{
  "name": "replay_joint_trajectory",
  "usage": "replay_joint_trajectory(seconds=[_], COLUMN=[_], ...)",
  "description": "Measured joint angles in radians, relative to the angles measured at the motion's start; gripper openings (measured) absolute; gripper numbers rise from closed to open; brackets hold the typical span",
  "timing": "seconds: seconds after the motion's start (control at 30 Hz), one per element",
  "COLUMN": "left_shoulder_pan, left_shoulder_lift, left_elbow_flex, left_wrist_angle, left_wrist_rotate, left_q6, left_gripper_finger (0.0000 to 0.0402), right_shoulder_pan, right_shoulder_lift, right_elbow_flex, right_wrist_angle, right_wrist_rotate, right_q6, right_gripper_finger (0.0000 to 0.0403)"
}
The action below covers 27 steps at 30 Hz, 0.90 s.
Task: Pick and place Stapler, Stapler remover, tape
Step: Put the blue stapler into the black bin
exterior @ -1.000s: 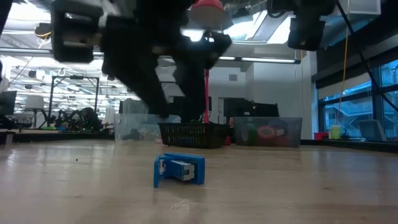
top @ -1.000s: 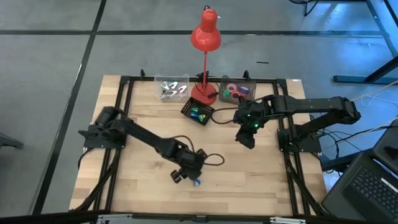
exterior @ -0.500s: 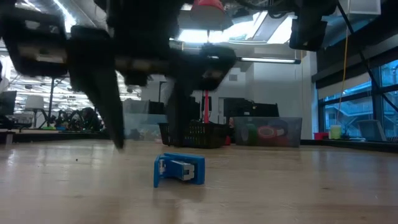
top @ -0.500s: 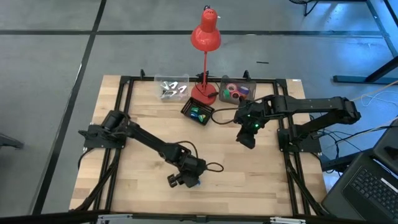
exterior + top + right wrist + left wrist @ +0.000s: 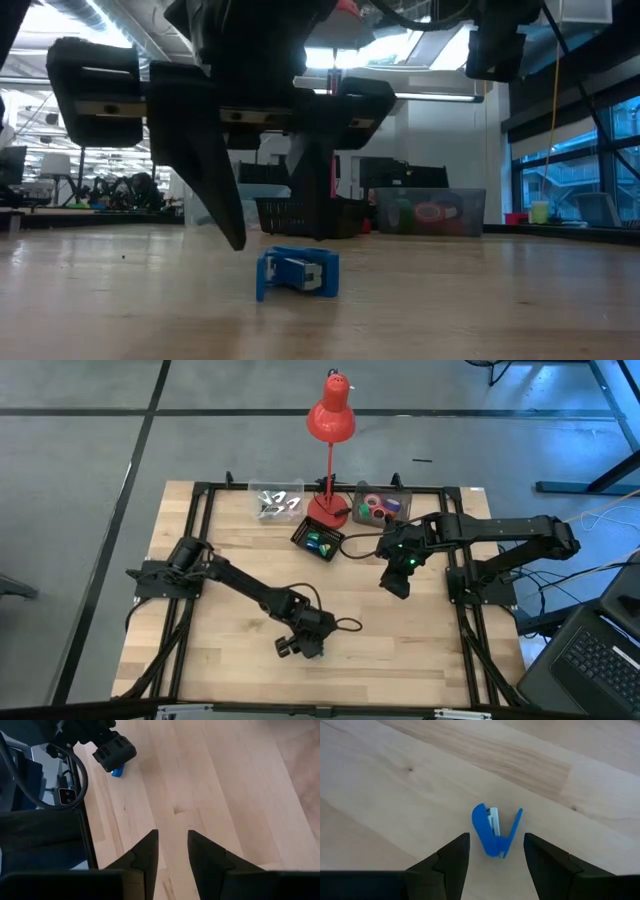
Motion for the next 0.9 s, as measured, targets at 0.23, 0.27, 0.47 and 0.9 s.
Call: replay_joint_trajectory(seconds=[0.23,0.27,0.47,0.9], left_shoulder_pan=[0.009,0.011,0.026,0.061], left_shoulder_lift=[0.039,0.045,0.059,-0.066], left_elbow_flex=[0.000,0.000,0.000,0.014], left_wrist_angle=[0.057,0.056,0.096,-0.088], left_wrist_rotate=[0.030,0.034,0.060,-0.059], left_q6=[0.001,-0.002,-0.013,-0.199], left_gripper_finger=[0.0184,0.0184,0.0167,0.0043], right_shoulder_pan=[0.000,0.000,0.000,0.000], right_shoulder_lift=[0.000,0.000,0.000,0.000], right_elbow_flex=[0.000,0.000,0.000,0.000], right_wrist_angle=[0.003,0.003,0.002,-0.007], right_wrist_rotate=[0.000,0.000,0.000,0.000], right_q6=[-0.008,-0.008,-0.007,-0.016], right_gripper_finger=[0.0105,0.0105,0.0105,0.0105])
